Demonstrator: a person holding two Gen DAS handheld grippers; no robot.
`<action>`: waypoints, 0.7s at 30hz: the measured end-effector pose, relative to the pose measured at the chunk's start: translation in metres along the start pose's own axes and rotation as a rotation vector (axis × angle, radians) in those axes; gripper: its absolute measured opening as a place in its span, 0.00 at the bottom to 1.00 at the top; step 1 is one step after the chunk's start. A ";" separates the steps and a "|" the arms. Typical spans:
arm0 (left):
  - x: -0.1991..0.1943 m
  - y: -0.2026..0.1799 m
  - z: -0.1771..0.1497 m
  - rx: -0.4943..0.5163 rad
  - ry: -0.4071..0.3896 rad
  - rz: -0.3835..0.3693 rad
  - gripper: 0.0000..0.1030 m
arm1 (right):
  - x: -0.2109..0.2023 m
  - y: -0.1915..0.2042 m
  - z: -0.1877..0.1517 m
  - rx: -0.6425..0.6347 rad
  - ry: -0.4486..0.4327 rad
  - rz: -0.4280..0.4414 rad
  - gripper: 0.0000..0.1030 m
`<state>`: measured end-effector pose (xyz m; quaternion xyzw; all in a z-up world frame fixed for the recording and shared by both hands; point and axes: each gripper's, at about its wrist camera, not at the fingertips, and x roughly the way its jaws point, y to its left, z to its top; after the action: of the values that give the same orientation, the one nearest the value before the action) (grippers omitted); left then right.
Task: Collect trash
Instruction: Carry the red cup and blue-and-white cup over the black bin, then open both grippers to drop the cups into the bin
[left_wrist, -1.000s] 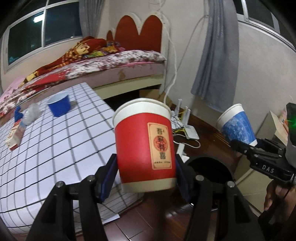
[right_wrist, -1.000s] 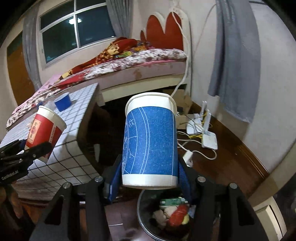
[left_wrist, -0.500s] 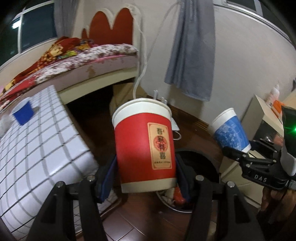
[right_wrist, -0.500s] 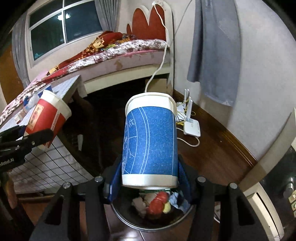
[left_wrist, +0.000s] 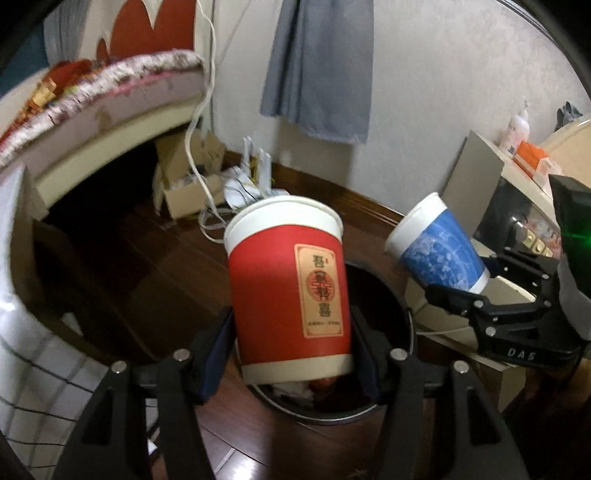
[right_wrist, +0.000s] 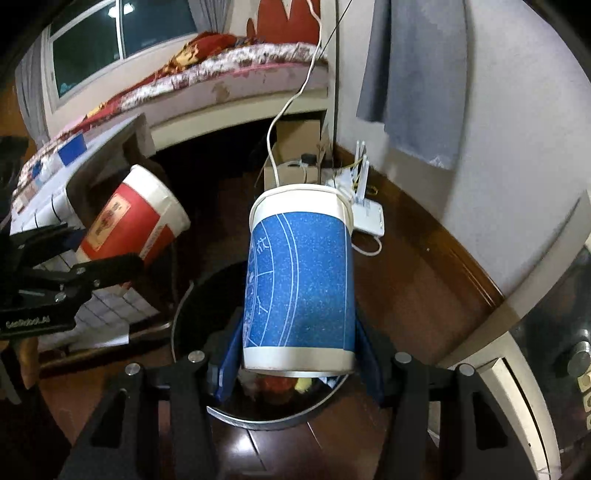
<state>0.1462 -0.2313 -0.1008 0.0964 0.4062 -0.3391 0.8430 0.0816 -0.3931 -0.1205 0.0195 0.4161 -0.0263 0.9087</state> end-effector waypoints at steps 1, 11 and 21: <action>0.006 0.001 0.000 -0.003 0.016 -0.017 0.59 | 0.004 0.001 -0.001 -0.005 0.013 0.004 0.55; 0.038 -0.002 -0.007 0.002 0.117 -0.029 0.90 | 0.051 0.003 -0.014 -0.086 0.142 0.010 0.67; 0.037 0.020 -0.025 -0.086 0.129 0.106 0.96 | 0.058 -0.016 -0.018 0.002 0.181 -0.061 0.99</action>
<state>0.1591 -0.2235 -0.1470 0.1030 0.4684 -0.2695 0.8351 0.1051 -0.4103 -0.1768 0.0103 0.4971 -0.0526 0.8661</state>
